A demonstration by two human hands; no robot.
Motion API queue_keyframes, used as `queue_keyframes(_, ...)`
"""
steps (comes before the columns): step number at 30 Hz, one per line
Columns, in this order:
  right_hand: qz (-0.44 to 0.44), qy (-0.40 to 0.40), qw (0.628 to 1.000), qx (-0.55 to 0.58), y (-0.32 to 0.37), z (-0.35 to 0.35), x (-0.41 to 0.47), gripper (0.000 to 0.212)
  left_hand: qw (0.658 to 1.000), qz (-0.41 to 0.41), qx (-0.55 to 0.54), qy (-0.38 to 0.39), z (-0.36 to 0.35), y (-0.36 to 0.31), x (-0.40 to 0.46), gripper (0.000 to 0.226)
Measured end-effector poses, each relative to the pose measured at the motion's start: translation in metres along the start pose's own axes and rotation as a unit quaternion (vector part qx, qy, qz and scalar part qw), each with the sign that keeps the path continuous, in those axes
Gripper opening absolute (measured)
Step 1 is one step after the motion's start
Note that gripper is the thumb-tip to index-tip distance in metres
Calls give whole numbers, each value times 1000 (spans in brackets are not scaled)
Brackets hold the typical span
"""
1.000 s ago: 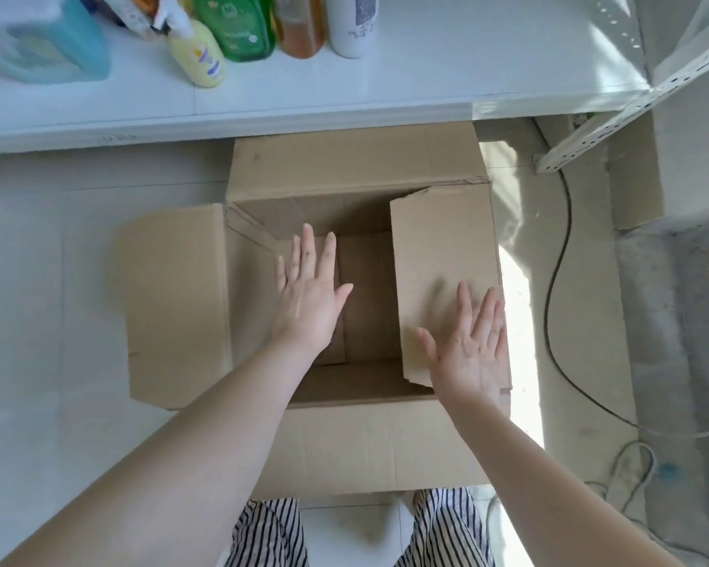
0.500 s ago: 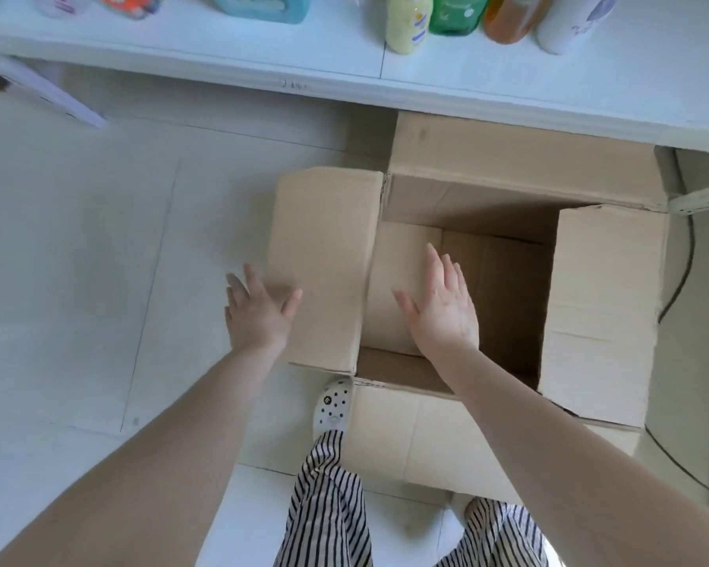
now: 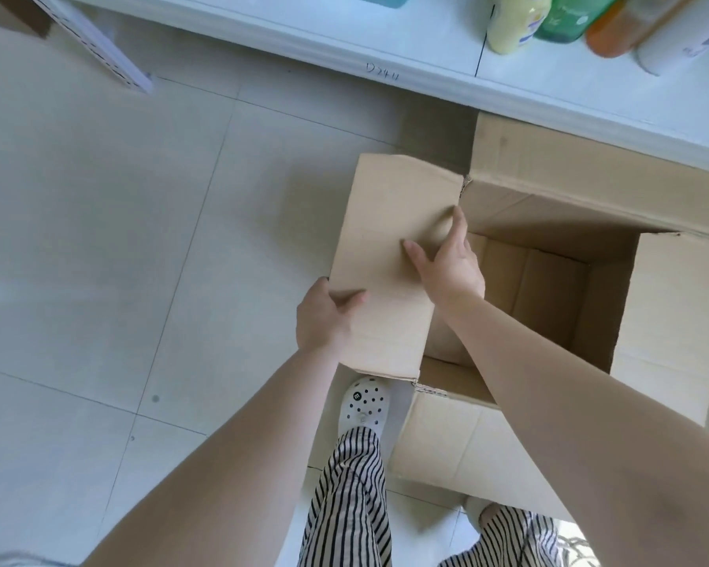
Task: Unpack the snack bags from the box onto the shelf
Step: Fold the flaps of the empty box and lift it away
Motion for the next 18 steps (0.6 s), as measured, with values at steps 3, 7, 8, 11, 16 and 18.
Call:
queue_keyframes(3, -14, 6, 1000, -1, 5, -1, 1, 89, 1000, -16, 7, -13, 3, 0, -6, 28)
queue_keyframes(7, -24, 23, 999, 23, 3, 5, 1, 89, 994, -102, 41, -29, 12, -10, -26, 21)
queue_keyframes(8, -18, 26, 999, 40, 1, 9, 0, 89, 991, -126, 44, -31, 13, -13, -33, 21)
queue_keyframes(11, 4, 31, 995, 94, -8, 32, -8, 88, 979, -205, 21, -10, 8, -29, -59, 21)
queue_keyframes(16, -10, 12, 983, 185, -40, 84, -26, 73, 965, -186, -142, 119, -36, -64, -114, 24)
queue_keyframes(18, -21, -4, 976, 218, -57, 104, -33, 64, 952, -163, -173, 194, -64, -66, -122, 34)
Point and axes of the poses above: each hand's wrist, its own x-axis towards the middle knuckle, its own z-axis out of the back of the hand, y = z × x, the point moved 3 cm from there along x, towards the middle knuckle, and after that the axes turned 1 degree about z, right-handed, at the moved point
